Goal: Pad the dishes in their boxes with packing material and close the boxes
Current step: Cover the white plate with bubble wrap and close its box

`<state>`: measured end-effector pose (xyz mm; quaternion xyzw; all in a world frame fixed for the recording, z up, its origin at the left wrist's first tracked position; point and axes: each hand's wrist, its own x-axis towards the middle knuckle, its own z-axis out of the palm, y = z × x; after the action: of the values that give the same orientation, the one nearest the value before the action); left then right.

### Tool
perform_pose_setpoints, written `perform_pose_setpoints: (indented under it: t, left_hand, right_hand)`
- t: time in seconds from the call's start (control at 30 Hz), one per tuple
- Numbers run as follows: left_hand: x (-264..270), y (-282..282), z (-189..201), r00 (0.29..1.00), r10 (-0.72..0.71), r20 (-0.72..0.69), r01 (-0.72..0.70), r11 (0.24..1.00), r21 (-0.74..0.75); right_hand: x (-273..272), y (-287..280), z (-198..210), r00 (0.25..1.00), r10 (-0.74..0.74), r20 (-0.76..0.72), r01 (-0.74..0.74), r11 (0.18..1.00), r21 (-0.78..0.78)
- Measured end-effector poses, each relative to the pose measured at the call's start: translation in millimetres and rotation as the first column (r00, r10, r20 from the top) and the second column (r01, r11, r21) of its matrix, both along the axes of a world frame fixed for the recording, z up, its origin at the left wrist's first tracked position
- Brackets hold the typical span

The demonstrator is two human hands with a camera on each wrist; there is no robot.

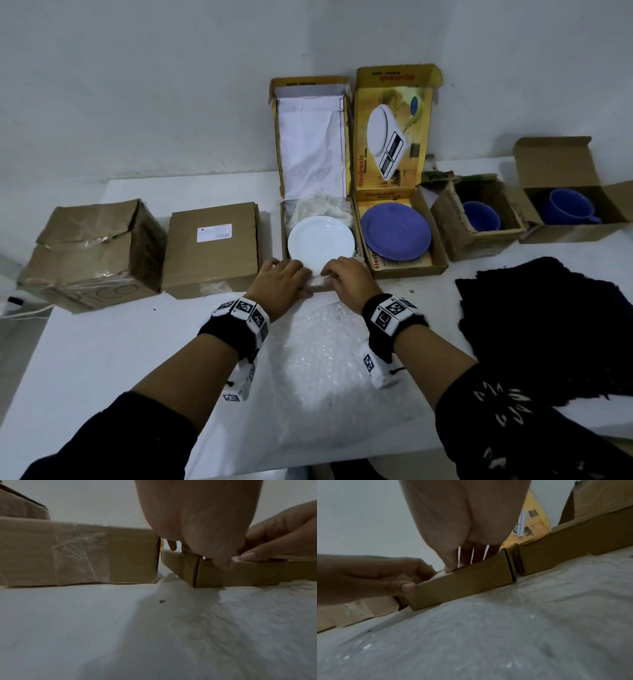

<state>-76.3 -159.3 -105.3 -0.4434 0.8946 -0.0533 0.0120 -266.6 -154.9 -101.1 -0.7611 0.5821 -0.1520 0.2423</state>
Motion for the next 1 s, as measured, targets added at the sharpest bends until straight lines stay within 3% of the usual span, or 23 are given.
perform_pose_setpoints:
  t: [0.13, 0.3, 0.47, 0.57, 0.63, 0.87, 1.0]
  left_hand:
    - [-13.1, 2.0, 6.5, 0.999, 0.036, 0.019, -0.037, 0.999, 0.024]
    - [-18.1, 3.1, 9.7, 1.0, 0.022, -0.018, -0.02, 0.993, 0.114]
    - [-9.7, 1.6, -0.3, 0.997, -0.051, -0.051, 0.057, 0.992, 0.117]
    - [-12.0, 1.8, 6.3, 0.998, -0.02, -0.059, 0.03, 0.982, 0.187]
    - [-14.0, 2.8, 8.7, 1.0, 0.021, -0.013, -0.018, 0.978, 0.206]
    - [-27.1, 10.7, 14.1, 0.98, 0.141, 0.137, -0.174, 0.949, 0.264]
    - [-22.9, 14.7, 15.2, 0.98, 0.156, 0.126, -0.191, 0.92, 0.342]
  right_hand:
    - [6.9, -6.9, -0.8, 0.998, -0.029, -0.057, 0.03, 0.999, 0.014]
    - [13.6, -7.6, -4.1, 0.965, 0.032, -0.259, -0.029, 0.999, 0.014]
    - [-7.4, -0.2, 1.9, 0.98, 0.166, -0.11, -0.171, 0.985, -0.031]
    - [-22.6, 4.6, 2.2, 0.976, 0.042, -0.215, -0.083, 0.979, -0.185]
    - [-26.2, 6.5, 2.2, 0.953, -0.026, -0.303, -0.038, 0.978, -0.204]
    - [-16.5, 9.9, -5.6, 0.897, 0.135, -0.42, -0.178, 0.982, -0.065]
    - [-21.1, 13.2, -3.4, 0.871, 0.189, -0.453, -0.217, 0.976, -0.01]
